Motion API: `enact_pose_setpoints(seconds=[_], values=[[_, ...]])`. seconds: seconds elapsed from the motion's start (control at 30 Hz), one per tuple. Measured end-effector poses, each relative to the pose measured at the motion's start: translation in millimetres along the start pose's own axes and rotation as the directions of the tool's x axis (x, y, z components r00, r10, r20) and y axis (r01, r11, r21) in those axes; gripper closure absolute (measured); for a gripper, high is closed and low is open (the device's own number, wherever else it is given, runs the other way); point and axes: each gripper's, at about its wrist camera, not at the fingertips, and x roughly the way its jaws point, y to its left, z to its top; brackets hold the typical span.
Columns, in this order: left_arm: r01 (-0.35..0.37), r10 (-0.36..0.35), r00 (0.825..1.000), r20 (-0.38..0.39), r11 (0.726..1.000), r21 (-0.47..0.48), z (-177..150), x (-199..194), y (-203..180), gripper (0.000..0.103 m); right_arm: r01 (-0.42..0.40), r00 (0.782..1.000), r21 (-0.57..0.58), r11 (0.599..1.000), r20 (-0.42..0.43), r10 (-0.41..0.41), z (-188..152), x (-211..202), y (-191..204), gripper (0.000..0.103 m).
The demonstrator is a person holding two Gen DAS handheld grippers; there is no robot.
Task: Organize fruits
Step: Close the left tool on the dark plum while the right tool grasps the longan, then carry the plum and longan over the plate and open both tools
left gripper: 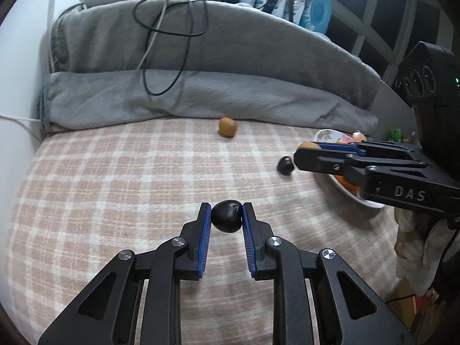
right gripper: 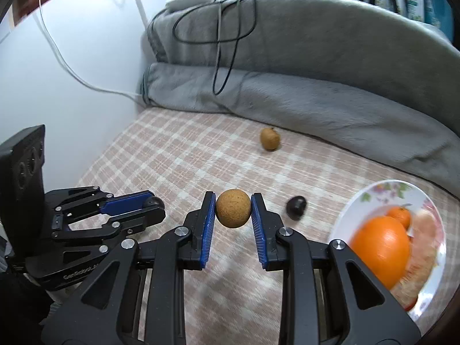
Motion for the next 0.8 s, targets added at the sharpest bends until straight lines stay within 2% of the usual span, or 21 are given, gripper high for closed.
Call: enact_pose_setpoints(seconds=[0.33,0.8], values=[[0.047,-0.048,0.999,0.015,0.998,0.046,16.2,6.9,-29.4,0.083,0.063,0.996,0.073,0.995,0.064,-0.068,-20.6,-53.9,-45.4,0.077],[0.109,-0.114,0.993,0.034,0.987,0.12,52.8,25.4,-76.2,0.083,0.163,0.977,0.205,0.965,0.1,-0.186,-49.4,-104.7,-118.8,0.077]])
